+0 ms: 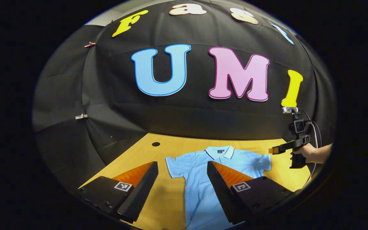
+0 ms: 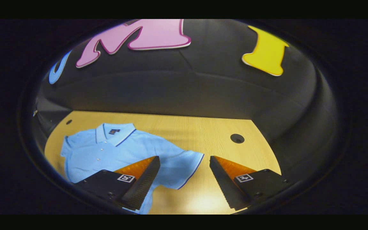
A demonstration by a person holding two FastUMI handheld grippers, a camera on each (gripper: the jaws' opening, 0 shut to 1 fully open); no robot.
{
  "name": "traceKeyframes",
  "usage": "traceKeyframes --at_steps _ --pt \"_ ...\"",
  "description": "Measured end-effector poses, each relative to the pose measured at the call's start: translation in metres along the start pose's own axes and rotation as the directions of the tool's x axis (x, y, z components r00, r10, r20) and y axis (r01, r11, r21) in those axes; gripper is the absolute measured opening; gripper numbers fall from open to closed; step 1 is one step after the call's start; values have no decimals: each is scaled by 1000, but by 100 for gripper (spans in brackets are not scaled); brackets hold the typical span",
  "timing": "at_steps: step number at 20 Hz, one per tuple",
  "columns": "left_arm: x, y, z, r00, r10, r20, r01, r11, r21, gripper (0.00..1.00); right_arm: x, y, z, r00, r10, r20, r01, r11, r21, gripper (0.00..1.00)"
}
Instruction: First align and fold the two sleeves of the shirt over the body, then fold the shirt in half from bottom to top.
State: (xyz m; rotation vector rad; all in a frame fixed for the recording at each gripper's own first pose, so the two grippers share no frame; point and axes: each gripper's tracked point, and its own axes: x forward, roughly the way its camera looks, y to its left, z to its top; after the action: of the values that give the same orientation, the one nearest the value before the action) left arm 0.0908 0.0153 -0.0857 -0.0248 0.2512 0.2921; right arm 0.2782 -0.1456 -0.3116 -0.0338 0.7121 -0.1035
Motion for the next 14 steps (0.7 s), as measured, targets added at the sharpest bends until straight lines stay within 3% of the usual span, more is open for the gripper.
traceKeyframes --at_steps 6,10,13,14 --pt "18 3 -16 999 26 -35 -25 1000 12 98 63 -15 -19 997 -1 -74 1 1000 1 97" --pt "26 2 -27 998 26 -65 -27 999 -18 98 77 -26 -40 990 -19 -143 32 995 90 97" --pt "29 2 -32 997 27 -76 -28 999 -18 98 84 -18 -42 989 38 -141 -18 990 140 99" --pt "31 3 -34 996 28 -86 -31 999 -29 98 82 -20 -41 990 47 -133 -28 990 139 93"
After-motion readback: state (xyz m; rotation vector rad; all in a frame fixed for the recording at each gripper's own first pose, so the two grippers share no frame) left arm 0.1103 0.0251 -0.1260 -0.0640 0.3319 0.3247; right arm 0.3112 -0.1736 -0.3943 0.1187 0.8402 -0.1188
